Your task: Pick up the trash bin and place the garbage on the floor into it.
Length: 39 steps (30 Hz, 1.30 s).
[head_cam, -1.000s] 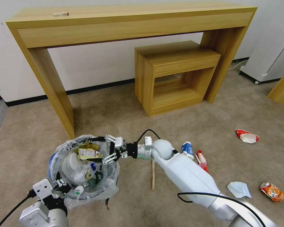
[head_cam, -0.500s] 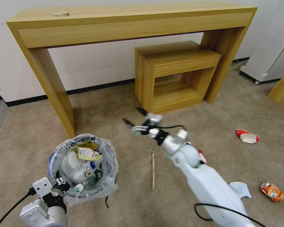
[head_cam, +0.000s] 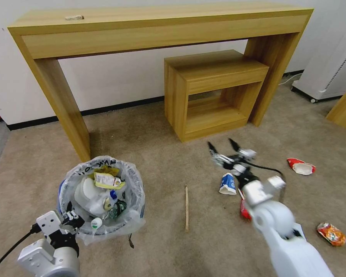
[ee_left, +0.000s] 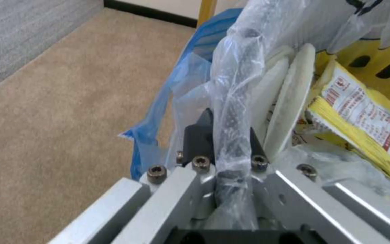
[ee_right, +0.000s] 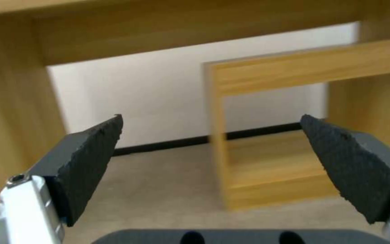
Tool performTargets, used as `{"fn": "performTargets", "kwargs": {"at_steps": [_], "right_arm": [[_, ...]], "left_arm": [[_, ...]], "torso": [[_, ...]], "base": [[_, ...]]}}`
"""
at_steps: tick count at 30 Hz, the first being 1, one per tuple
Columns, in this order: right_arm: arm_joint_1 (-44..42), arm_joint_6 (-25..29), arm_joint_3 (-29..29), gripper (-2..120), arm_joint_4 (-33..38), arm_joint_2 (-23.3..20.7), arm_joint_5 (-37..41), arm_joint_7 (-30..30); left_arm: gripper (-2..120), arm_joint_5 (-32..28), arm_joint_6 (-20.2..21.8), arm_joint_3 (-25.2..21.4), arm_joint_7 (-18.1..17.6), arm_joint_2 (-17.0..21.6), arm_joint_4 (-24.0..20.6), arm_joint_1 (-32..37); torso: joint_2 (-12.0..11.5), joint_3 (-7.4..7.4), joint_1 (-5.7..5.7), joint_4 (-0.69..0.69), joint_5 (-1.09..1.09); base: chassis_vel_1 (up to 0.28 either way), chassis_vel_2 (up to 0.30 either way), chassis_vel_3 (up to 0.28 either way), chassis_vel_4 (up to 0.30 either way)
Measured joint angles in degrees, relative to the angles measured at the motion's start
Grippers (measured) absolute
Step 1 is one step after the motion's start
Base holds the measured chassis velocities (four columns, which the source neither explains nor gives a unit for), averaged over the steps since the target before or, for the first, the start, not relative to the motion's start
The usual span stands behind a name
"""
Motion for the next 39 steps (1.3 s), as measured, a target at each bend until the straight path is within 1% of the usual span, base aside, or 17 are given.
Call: {"fn": "performTargets", "kwargs": {"at_steps": [5, 9, 12, 15, 17, 18, 20, 22, 23, 24, 25, 26, 27, 28, 30, 33, 39], "right_arm": [[-4.3, 3.5, 3.9, 100, 2.2, 1.9, -4.3, 0.0], [-5.3, 4.4, 4.4, 100, 2.3, 2.5, -6.3, 0.6], [-6.5, 5.3, 4.7, 100, 2.2, 3.1, -12.0, 3.5], [-6.7, 4.3, 3.7, 100, 2.1, 3.0, -13.8, 6.5], [-6.7, 0.0, 1.6, 100, 2.6, 2.6, -13.9, 11.0], [-6.7, 0.0, 1.6, 100, 2.6, 2.6, -13.9, 11.0], [-6.0, -7.7, -1.9, 100, 2.9, 2.0, -11.3, 16.0], [-5.6, -9.4, -2.7, 100, 2.8, 2.0, -10.8, 17.1], [-4.3, -14.2, -5.0, 100, 1.4, 2.1, -8.9, 20.2], [-3.6, -16.5, -6.2, 100, 0.7, 2.3, -7.3, 22.2], [-3.6, -16.5, -6.2, 100, 0.7, 2.3, -7.3, 22.2], [-1.4, -22.7, -9.2, 100, -1.2, 2.7, -1.9, 27.5], [-0.3, -25.3, -10.4, 100, -2.1, 2.8, 0.7, 29.6], [-0.3, -25.3, -10.4, 100, -2.1, 2.8, 0.7, 29.6], [2.9, -29.4, -13.5, 100, -5.9, 3.3, 5.0, 32.9], [6.7, -31.0, -16.6, 100, -10.7, 4.1, 6.3, 33.4], [13.6, -36.6, -20.7, 100, -17.4, 6.5, 15.3, 35.7]], "left_arm": [[0, -1.0, 0.2, -0.6, -0.1, 0.4, -0.3, -0.3], [0, -1.1, 0.3, -0.6, -0.1, 0.3, -0.3, -0.4], [0, -0.5, 0.1, -0.6, -0.1, -0.5, -0.3, -0.3], [0, -0.1, -0.1, -0.5, -0.1, -1.1, -0.3, 0.1], [0, 0.4, -0.1, -0.3, -0.1, -1.6, -0.3, 0.6], [0, 0.4, -0.1, -0.3, -0.1, -1.6, -0.3, 0.6], [0, 1.6, -0.5, -0.2, 0.0, -2.2, -0.3, 1.5], [0, 1.8, -0.5, -0.2, 0.0, -2.3, -0.3, 1.7], [0, 2.3, -0.7, -0.2, 0.0, -2.6, -0.3, 2.4], [0, 2.5, -0.7, -0.3, 0.0, -2.8, -0.3, 2.7], [0, 2.5, -0.7, -0.3, 0.0, -2.8, -0.3, 2.7], [0, 2.8, -0.8, -0.6, 0.0, -3.0, -0.3, 3.2], [0, 2.9, -0.9, -0.7, 0.0, -3.0, -0.3, 3.3], [0, 2.9, -0.9, -0.7, 0.0, -3.0, -0.3, 3.3], [0, 3.1, -0.9, -0.9, 0.0, -3.0, -0.3, 3.8], [0, 3.2, -1.0, -1.0, 0.0, -3.1, -0.4, 4.2], [0, 3.7, -1.2, -1.2, -0.1, -3.1, -0.4, 4.5]], "torso": [[0.0, 0.00, 0.00, 0.02, -0.01], [0.0, 0.00, 0.00, 0.01, -0.01], [0.0, 0.00, 0.00, 0.01, -0.01], [0.0, 0.01, 0.00, 0.01, -0.01], [0.0, 0.01, 0.00, 0.01, -0.02], [0.0, 0.01, 0.00, 0.01, -0.02], [0.0, 0.01, 0.00, 0.01, -0.02], [0.0, 0.01, 0.00, 0.01, -0.02], [0.0, 0.01, 0.00, 0.02, -0.02], [0.0, 0.01, 0.00, 0.01, -0.02], [0.0, 0.01, 0.00, 0.01, -0.02], [0.0, 0.01, 0.00, 0.02, -0.01], [0.0, 0.01, 0.00, 0.02, -0.01], [0.0, 0.01, 0.00, 0.02, -0.01], [0.0, 0.01, 0.00, 0.02, -0.02], [0.0, 0.01, 0.00, 0.02, -0.01], [0.0, 0.01, 0.01, 0.02, -0.02]], "base": [[0.000, 0.000, 0.000, 0.000], [0.000, 0.000, 0.000, 0.000], [0.000, 0.000, 0.000, 0.000], [0.000, 0.000, 0.000, 0.000], [0.000, 0.000, 0.000, 0.000], [0.000, 0.000, 0.000, 0.000], [0.000, 0.000, 0.000, 0.000], [0.000, 0.000, 0.000, 0.000], [0.000, 0.000, 0.000, 0.000], [0.000, 0.000, 0.000, 0.000], [0.000, 0.000, 0.000, 0.000], [0.000, 0.000, 0.000, 0.000], [0.000, 0.000, 0.000, 0.000], [0.000, 0.000, 0.000, 0.000], [0.000, 0.000, 0.000, 0.000], [0.000, 0.000, 0.000, 0.000], [0.000, 0.000, 0.000, 0.000]]}}
